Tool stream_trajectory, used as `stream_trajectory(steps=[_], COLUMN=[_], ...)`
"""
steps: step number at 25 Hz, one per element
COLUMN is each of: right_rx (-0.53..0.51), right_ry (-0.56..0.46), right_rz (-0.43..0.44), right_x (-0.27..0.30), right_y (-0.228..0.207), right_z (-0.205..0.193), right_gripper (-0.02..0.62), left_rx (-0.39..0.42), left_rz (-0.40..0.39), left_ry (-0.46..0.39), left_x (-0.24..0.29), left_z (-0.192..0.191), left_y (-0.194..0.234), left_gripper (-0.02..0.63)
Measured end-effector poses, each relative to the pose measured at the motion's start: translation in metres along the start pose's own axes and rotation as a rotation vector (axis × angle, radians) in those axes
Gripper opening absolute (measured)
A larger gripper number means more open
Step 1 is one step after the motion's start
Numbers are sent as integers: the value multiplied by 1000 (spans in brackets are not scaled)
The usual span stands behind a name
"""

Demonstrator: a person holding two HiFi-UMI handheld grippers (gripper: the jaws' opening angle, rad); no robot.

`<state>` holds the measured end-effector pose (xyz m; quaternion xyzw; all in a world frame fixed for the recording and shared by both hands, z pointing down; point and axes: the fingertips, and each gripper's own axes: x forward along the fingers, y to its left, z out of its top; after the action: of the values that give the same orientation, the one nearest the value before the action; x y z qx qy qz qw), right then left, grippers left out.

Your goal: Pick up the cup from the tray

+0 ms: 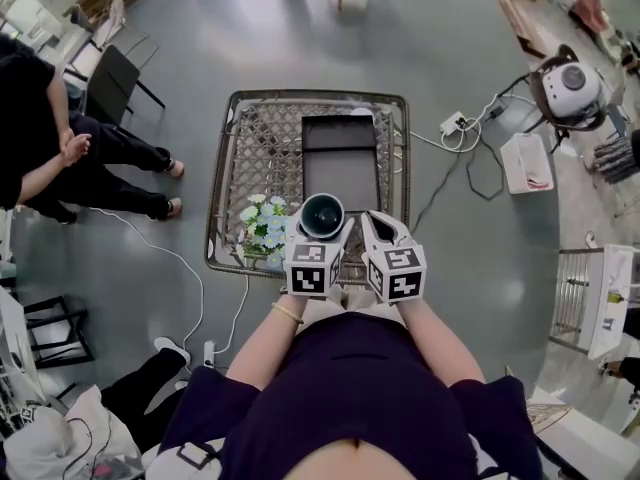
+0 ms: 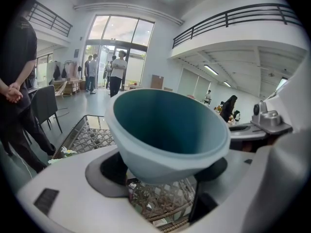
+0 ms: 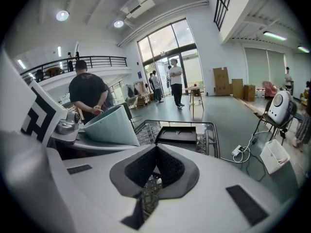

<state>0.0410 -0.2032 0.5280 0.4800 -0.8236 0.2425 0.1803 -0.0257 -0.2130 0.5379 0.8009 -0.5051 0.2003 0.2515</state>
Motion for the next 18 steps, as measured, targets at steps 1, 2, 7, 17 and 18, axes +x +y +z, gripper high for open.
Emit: stream_trajectory(steps=[1, 2, 7, 17, 18], right_rx=[-1, -3, -4, -8, -8], right_ry=[-1, -1, -3, -2, -2], right_rz=[0, -1, -6, -6, -6], right_x=[0, -1, -2, -3, -2], right_y=[0, 0, 1, 3, 3], right_z=[0, 0, 1, 0, -1], right_gripper=[8, 9, 8, 8, 9], left_rx=[1, 2, 9, 18, 20], left_rz=[0, -1, -4, -10, -10], left_ry=[0, -1, 0, 2, 2], left_x=[0, -1, -2, -1, -1], left_z=[1, 1, 2, 1, 1], left_y=[0, 0, -1, -4, -4], left_gripper=[377, 377, 377, 377, 377])
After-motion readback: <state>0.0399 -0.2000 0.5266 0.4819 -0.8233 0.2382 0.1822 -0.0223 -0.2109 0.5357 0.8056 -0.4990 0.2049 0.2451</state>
